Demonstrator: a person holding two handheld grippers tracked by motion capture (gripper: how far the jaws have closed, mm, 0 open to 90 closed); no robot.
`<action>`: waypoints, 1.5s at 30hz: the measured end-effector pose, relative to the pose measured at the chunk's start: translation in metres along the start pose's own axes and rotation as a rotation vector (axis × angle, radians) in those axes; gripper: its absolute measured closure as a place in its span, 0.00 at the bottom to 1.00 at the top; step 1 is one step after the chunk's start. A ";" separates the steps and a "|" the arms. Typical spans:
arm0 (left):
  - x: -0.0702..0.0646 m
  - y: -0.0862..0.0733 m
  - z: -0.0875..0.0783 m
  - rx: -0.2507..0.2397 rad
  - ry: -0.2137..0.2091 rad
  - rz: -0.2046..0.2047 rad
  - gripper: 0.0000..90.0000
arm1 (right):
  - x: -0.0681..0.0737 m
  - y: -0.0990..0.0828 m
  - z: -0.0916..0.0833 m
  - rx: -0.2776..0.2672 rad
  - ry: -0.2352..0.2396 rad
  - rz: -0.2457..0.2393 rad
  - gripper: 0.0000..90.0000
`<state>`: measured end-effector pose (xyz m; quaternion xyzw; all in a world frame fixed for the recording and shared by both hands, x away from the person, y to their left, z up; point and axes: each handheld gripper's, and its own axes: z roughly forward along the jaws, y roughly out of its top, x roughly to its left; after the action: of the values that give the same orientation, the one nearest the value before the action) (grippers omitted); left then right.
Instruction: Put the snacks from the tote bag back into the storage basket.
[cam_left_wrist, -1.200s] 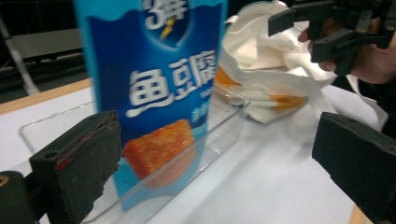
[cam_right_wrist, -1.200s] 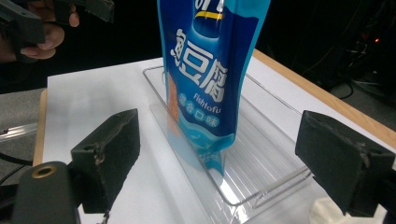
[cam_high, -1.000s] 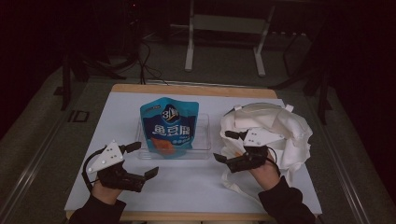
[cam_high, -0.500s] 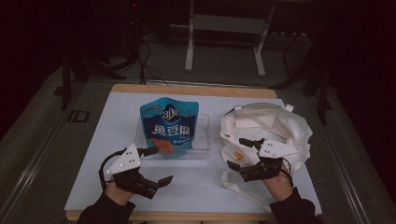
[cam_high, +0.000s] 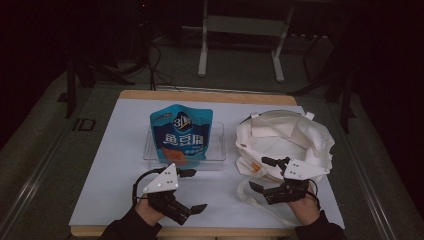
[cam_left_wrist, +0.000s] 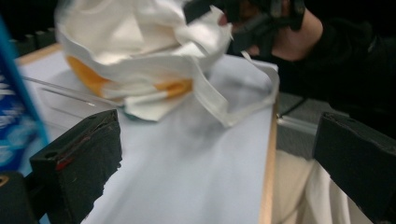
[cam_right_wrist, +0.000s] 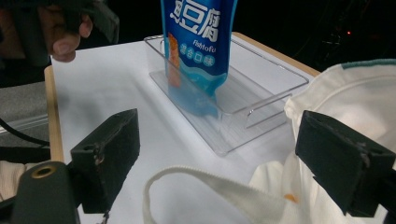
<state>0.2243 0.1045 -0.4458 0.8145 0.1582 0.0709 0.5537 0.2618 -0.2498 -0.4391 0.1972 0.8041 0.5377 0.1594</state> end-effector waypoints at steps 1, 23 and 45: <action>-0.001 0.000 0.003 0.003 -0.014 -0.001 0.02 | 0.001 -0.001 -0.001 -0.002 -0.001 0.003 0.15; -0.020 -0.012 0.036 0.072 -0.106 0.038 0.02 | 0.025 -0.031 -0.021 0.001 -0.047 0.015 0.15; -0.016 -0.034 0.045 0.090 -0.097 0.040 0.02 | 0.023 -0.049 -0.007 0.020 -0.051 -0.019 0.15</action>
<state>0.2165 0.0710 -0.4937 0.8439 0.1178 0.0352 0.5222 0.2313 -0.2608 -0.4828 0.2045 0.8070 0.5229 0.1829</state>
